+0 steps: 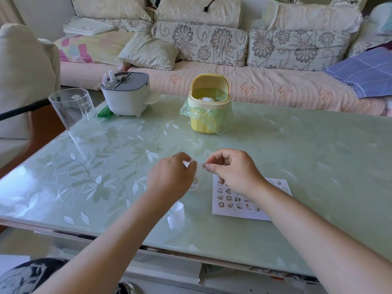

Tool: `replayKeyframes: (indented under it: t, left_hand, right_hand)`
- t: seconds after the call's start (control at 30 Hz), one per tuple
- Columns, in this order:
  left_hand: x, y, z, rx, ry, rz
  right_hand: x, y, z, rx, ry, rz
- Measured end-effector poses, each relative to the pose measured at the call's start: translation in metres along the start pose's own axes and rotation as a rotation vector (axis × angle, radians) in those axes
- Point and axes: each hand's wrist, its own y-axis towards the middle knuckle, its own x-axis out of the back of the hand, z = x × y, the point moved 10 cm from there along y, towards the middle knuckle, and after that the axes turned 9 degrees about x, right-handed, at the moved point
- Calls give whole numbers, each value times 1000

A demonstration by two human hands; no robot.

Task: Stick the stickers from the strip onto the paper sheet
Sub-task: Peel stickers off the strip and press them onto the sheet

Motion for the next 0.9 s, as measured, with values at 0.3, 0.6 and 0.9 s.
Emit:
replayKeyframes:
  t: [0.3,0.6,0.9]
  left_hand:
    - [-9,-26,-59,-414,-44,-126]
    - [-86,-69,-112,-750,28,193]
    - [-134,-95,-138,-821,-6,331]
  right_hand:
    - [48,-22,-31,-159,-142,-6]
    - [110,-65,-69,-332,-166,-46]
    - [149,-99,-103,-456,-240,5]
